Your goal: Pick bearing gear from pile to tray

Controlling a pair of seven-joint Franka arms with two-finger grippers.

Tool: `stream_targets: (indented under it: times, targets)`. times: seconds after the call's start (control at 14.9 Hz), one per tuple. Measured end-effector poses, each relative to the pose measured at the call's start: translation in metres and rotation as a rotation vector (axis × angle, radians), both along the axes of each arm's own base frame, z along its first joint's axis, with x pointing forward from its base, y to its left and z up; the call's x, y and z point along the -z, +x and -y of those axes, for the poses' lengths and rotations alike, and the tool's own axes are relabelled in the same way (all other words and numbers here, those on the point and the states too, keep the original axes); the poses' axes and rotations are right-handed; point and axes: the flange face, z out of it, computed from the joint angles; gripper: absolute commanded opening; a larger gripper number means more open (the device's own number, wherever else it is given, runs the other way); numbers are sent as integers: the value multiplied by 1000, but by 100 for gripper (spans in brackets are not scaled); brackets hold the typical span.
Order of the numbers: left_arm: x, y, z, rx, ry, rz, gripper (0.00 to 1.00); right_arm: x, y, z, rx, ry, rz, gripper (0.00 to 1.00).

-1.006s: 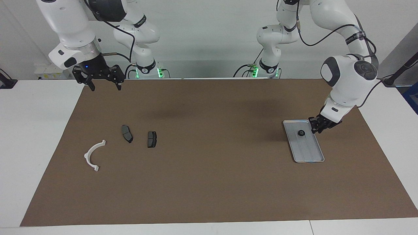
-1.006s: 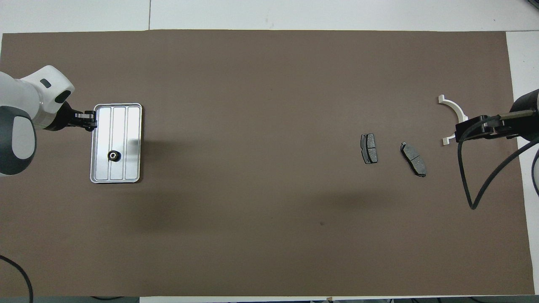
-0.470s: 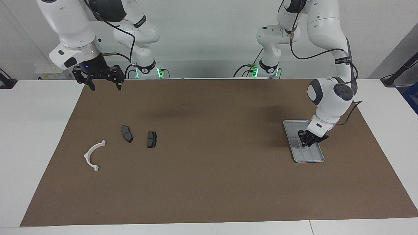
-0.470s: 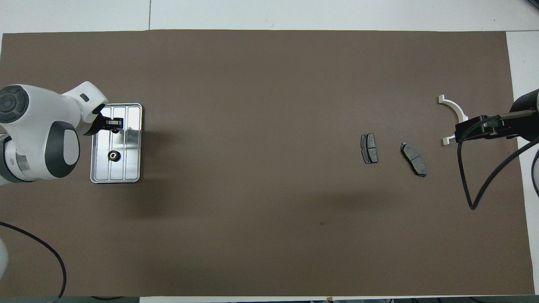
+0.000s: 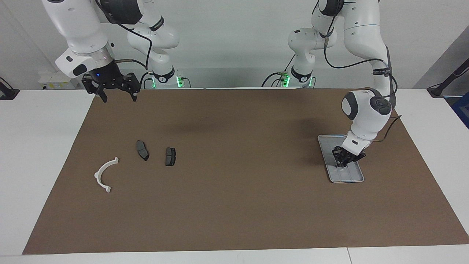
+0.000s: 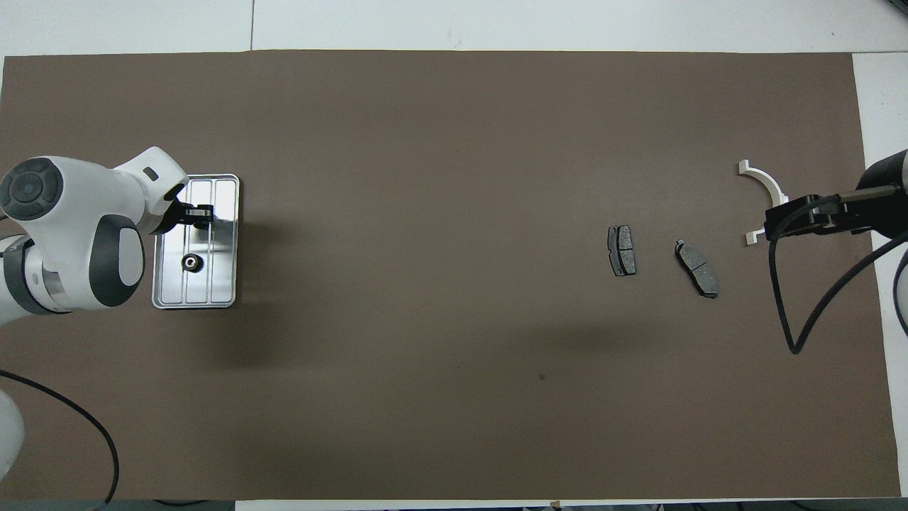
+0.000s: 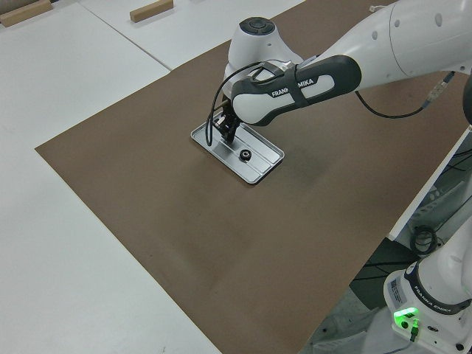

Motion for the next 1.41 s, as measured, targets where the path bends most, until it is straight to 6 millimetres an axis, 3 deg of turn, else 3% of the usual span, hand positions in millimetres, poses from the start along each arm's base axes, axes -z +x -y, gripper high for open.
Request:
stream_targets:
  times: [0.07,0.13,0.27,0.47,0.6,0.74,0.87,1.01,1.14,1.27,1.41]
  targets:
    - [1,-1,0,0,0,-1,47,0,0,-1,5,2,0,100]
    - [1,-1,0,0,0,-3,72,0,0,-1,7,3,0,100]
    - [2,-1,0,0,0,-3,99,0,0,-1,9,3,0,100]
    - [-3,1,-1,-1,0,0,100,0,0,-2,9,3,0,100]
    - [-29,10,-3,-6,2,-11,100,0,0,-2,9,3,0,100]
    - [-91,21,-5,-24,3,4,100,0,0,-2,8,3,0,100]
    - [-170,18,-7,-90,-2,60,100,0,0,-2,8,3,1,100]
    - [-247,-2,-6,-167,-16,143,100,0,0,-3,7,3,1,100]
    - [-304,-36,-1,-220,-25,162,100,0,0,-3,7,3,1,100]
    - [-331,-74,5,-216,-10,77,100,0,0,-3,7,3,1,100]
    - [-340,-96,10,-183,6,5,100,0,0,-3,7,3,1,100]
